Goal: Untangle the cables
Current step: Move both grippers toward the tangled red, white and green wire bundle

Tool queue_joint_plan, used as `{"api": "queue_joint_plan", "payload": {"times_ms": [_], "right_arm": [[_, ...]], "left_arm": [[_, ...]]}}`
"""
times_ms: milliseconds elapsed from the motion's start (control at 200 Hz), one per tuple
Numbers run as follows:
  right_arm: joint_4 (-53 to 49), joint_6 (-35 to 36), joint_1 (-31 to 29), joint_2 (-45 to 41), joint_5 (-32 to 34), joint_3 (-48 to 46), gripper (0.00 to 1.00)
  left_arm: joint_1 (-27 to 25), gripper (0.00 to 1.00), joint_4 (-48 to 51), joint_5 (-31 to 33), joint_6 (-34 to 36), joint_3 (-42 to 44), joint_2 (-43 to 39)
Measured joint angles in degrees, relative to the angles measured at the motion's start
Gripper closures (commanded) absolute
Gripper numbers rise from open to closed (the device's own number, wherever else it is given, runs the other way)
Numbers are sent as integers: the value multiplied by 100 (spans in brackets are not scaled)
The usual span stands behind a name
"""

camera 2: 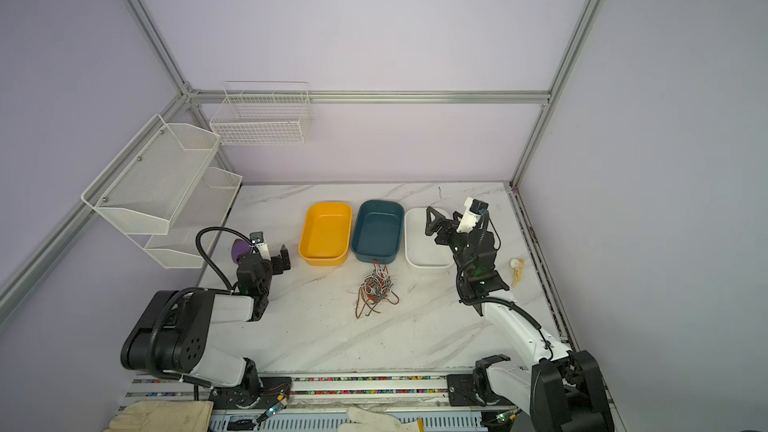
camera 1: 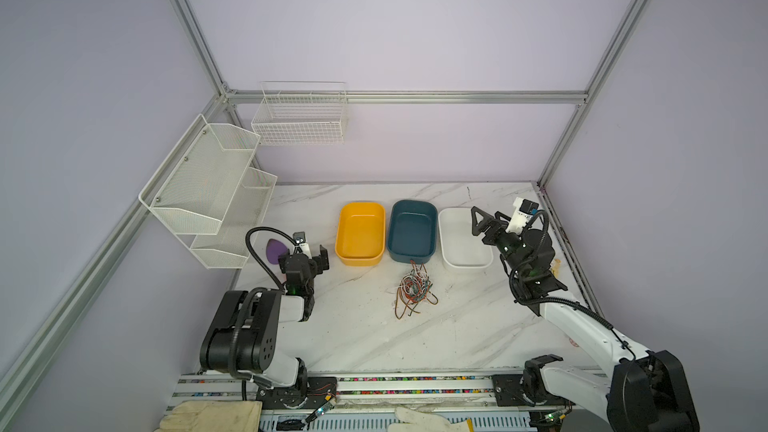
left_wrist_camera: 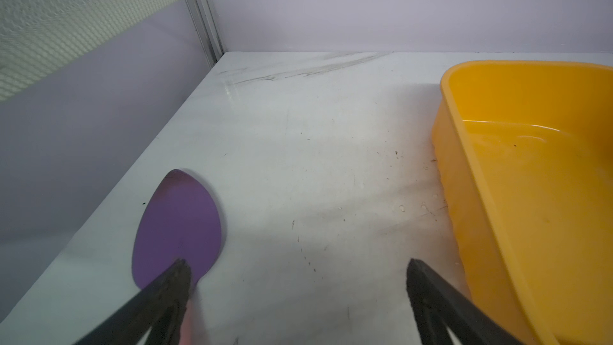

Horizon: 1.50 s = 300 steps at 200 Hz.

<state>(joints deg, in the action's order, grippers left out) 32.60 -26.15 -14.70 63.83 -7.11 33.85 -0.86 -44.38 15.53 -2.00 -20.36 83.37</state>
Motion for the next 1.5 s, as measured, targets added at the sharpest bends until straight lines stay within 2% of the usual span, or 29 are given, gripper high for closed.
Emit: {"api": "queue_joint_plan", "payload": {"times_ms": [120,235,420,540,605,745,905,990,1135,1295,1415,1500], "right_arm": [[-293,-175,0,26,-461,-11,2],[-505,-258,-120,42,-728,-127,2],[-1300,-256,-977,76,-525,-146,3],[-1711,-354,-1578,-17,-208,-149,9],[-1869,-466,-1858,-52,-94,-149,14],[-2098,-713,-2387,-9,186,-149,18],[-2170,-1016,-2949,70,498,-326,23],[-2127,-1196,-3080,234,540,-505,31],[-2041,-1416,-3119,743,682,-699,38],[-1873,-1572,-3161,925,761,-778,45],[-1674,-1589,-3165,1113,844,-739,55],[-1484,-1655,-3167,1274,887,-739,56]], "left_arm": [[0,0,1451,127,-376,-527,-949],[0,0,2914,98,-933,-1528,-1475],[7,0,4959,-544,-1897,-2706,-2144],[7,0,5934,-938,-2573,-2903,-2601],[11,0,6408,-1355,-2900,-2892,-2914],[-2,0,6470,-2400,-3357,-2629,-3526],[-173,0,6594,-2999,-3779,-2055,-3838],[-400,0,6767,-3034,-3932,-1853,-3840],[-1054,0,6977,-2949,-4155,-1574,-3834],[-1744,0,7014,-2752,-4382,-1443,-3764],[-2087,0,6948,-2651,-4575,-1246,-3668],[-2245,0,6916,-2614,-4715,-1104,-3633]]}}
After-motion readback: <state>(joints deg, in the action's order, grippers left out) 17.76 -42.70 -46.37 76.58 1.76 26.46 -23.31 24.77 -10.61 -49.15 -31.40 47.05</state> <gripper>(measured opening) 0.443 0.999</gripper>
